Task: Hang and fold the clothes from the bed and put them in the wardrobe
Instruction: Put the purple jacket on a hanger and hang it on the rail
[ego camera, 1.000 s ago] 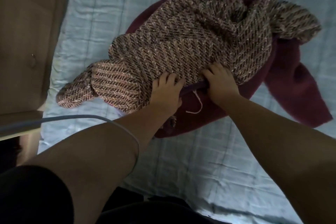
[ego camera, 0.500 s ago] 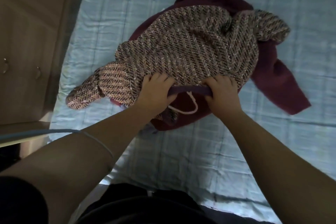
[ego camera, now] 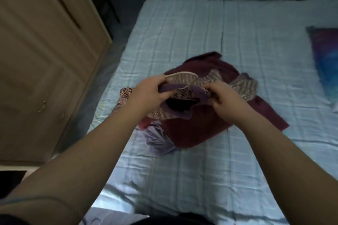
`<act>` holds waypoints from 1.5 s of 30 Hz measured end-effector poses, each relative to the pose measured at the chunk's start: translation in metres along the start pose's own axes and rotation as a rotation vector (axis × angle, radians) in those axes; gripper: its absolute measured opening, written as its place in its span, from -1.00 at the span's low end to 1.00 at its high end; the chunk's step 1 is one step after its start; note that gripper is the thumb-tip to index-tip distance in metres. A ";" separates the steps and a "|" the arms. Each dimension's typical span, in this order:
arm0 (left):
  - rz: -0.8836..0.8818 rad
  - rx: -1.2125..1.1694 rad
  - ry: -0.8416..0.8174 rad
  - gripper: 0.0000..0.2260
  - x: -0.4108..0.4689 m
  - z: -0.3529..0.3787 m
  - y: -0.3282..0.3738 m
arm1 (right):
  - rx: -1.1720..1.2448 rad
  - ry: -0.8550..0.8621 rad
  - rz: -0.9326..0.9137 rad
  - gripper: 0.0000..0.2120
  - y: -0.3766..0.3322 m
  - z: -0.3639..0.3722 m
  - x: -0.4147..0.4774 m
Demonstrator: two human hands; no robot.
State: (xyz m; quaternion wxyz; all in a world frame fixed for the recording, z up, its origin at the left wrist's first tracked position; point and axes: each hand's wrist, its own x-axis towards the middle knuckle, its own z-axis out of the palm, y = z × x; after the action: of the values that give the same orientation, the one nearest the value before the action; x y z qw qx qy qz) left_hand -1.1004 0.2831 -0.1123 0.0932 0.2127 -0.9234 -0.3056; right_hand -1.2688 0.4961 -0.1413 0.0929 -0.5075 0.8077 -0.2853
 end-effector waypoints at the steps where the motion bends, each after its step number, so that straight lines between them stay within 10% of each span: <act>1: 0.034 -0.024 0.022 -0.86 -0.011 -0.016 0.005 | -0.007 0.030 -0.005 -0.58 -0.018 -0.007 -0.002; 9: 0.234 -0.050 0.000 -0.41 -0.110 -0.138 0.011 | -0.148 0.226 -0.059 -0.75 -0.165 -0.054 -0.024; 17: 0.118 0.062 0.253 -0.93 -0.165 -0.209 0.004 | -0.356 0.269 -0.132 -0.73 -0.295 -0.081 -0.048; 23: 0.142 0.012 0.478 -0.90 -0.188 -0.269 0.038 | -0.629 0.260 -0.232 -0.29 -0.361 -0.131 -0.061; 30: 0.272 0.135 0.673 -0.82 -0.210 -0.333 0.091 | -0.504 0.433 -0.244 -0.67 -0.385 -0.181 -0.056; 33: 0.278 0.142 0.547 -0.83 -0.215 -0.342 0.093 | -0.478 0.458 -0.189 -0.80 -0.385 -0.180 -0.057; 37: 0.325 0.318 0.290 -0.35 -0.241 -0.333 0.093 | -0.258 0.295 -0.100 -0.87 -0.379 -0.172 -0.061; 45: 0.247 0.090 0.415 -0.93 -0.253 -0.329 0.088 | -0.035 -0.014 -0.142 -0.88 -0.383 -0.190 -0.062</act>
State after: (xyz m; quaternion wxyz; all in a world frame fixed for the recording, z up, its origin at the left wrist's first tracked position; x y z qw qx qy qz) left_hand -0.8051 0.2883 0.1920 0.3082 0.1604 -0.9160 -0.2003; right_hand -1.0300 0.4965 0.2182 0.0692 -0.5669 0.7740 -0.2734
